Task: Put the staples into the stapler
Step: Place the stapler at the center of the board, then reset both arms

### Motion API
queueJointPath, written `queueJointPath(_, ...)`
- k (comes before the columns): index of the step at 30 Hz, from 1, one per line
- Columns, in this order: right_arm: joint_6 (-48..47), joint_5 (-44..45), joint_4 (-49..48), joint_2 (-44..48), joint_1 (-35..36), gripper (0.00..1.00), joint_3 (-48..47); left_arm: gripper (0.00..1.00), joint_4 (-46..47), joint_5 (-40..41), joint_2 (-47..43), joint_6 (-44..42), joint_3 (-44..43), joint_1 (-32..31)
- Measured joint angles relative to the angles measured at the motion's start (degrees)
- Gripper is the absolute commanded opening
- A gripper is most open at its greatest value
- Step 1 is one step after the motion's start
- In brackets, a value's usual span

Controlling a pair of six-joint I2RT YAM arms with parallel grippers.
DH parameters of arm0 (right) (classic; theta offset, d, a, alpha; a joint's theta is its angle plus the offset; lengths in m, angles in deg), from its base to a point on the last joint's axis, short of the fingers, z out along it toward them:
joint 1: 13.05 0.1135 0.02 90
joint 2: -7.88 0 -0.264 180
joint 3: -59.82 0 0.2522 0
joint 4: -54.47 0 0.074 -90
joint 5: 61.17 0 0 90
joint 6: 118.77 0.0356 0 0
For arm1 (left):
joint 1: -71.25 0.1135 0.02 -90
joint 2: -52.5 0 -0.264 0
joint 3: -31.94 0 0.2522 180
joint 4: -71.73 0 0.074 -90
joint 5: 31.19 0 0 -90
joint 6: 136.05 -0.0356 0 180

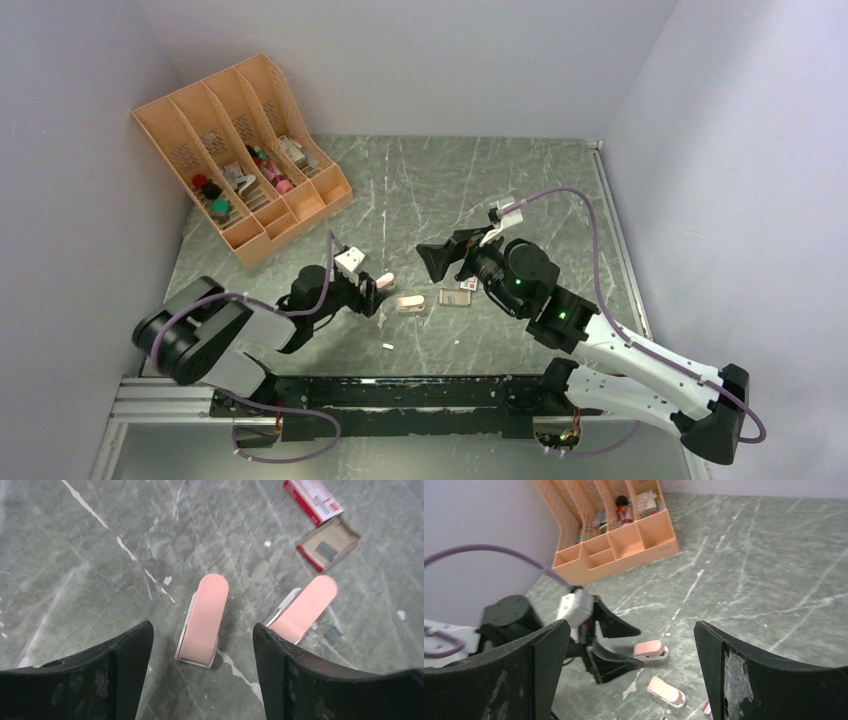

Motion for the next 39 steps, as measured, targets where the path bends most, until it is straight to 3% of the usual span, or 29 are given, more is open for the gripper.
queueJointPath(1, 0.0, 0.6, 0.3, 0.0, 0.0, 1.0, 0.0, 0.8, -1.4, 0.2, -2.0, 0.2, 0.2, 0.0)
queueJointPath(2, 0.2, 2.1, 0.9, 0.0, 0.0, 1.0, 0.0, 0.93, -2.6, 0.4, -4.1, 0.4, 0.3, 0.0)
queueJointPath(3, 0.5, 4.1, 1.6, 0.0, 0.0, 1.0, -0.1, 0.95, -4.7, 0.9, -7.3, 0.8, 0.3, 0.0)
queueJointPath(8, 3.9, 15.2, 4.7, -2.2, 0.0, 1.0, -0.1, 0.99, -19.1, 8.3, -25.4, 4.3, -6.5, 0.0)
queueJointPath(12, 5.4, 21.0, 9.8, -5.5, 0.0, 1.0, -0.9, 0.99, -32.9, 17.7, -32.9, 7.8, -17.0, 0.0)
queueJointPath(19, 6.6, 31.4, 23.5, -5.7, 0.0, 1.0, -11.4, 0.99, -58.9, 37.9, -46.5, 17.0, -30.9, 0.0)
queueJointPath(26, 3.0, 35.3, 25.6, 5.3, 0.0, 1.0, -10.4, 0.99, -73.5, 48.4, -58.3, 20.3, -31.3, 0.0)
queueJointPath(32, 3.0, 37.9, 26.2, 11.2, 0.0, 1.0, -9.0, 0.99, -78.3, 52.6, -64.8, 22.8, -26.9, 0.0)
queueJointPath(39, 3.0, 38.6, 27.5, 14.5, 0.0, 1.0, -4.8, 0.99, -81.5, 53.2, -66.3, 24.7, -24.8, 0.0)
